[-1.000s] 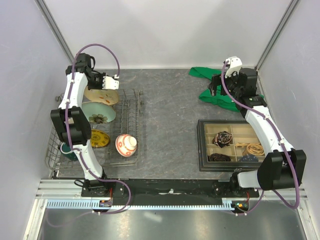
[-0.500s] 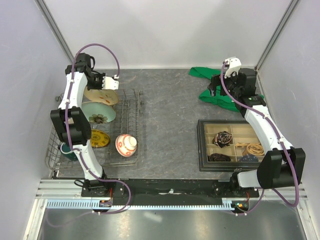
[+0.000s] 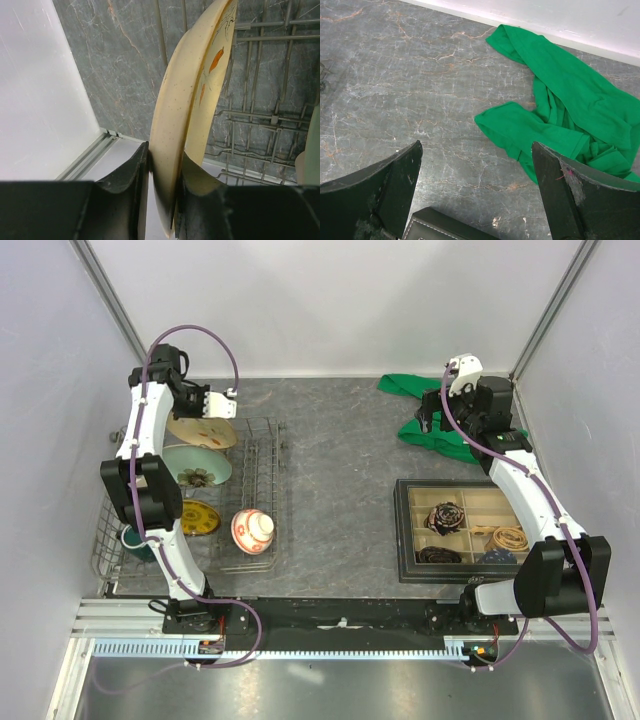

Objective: Unload the mixed dishes from the dish rack
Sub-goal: Pick up the plate from the dish rack.

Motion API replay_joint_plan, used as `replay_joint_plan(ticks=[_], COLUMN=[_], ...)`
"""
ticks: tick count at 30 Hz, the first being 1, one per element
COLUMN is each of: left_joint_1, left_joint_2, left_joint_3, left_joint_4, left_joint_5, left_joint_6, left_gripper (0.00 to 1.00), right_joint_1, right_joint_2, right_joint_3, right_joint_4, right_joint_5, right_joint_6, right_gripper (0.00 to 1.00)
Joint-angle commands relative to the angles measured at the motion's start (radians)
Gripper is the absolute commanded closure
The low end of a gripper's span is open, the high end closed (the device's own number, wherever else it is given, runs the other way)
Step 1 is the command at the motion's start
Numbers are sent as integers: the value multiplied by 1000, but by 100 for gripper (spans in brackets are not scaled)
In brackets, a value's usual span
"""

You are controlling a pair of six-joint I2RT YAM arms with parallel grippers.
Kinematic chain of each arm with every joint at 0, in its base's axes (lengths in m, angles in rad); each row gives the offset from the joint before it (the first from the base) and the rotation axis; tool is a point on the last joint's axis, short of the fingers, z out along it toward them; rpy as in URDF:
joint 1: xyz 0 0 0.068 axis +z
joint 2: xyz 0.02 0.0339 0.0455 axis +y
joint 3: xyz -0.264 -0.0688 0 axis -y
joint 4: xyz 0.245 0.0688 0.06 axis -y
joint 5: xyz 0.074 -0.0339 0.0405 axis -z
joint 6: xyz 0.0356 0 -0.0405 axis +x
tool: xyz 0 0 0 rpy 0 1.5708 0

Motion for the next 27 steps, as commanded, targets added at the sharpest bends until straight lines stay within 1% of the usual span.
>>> replay_joint_plan(ticks=[1,16,22,27], left_joint_1=[2,0,0,-5], left_joint_2=[-48,-62,-56,-88], left_joint_3=[95,147,182,169], left_joint_4=[79,59,61,67], left_joint_5=[20,37,37,72], left_joint_6=[25,15,-56,-120], left_gripper=[98,99,98,98], right_joint_1=[-6,-6,-6,-6], right_joint_2=[4,22,24,22], right_joint_3=[48,55,58,60], right_joint_4=[14,3,2,-3], right_joint_5=[-18,-24,-28,-36], right_joint_6=[-3,-3,0,1], right_gripper=[2,2,2,2])
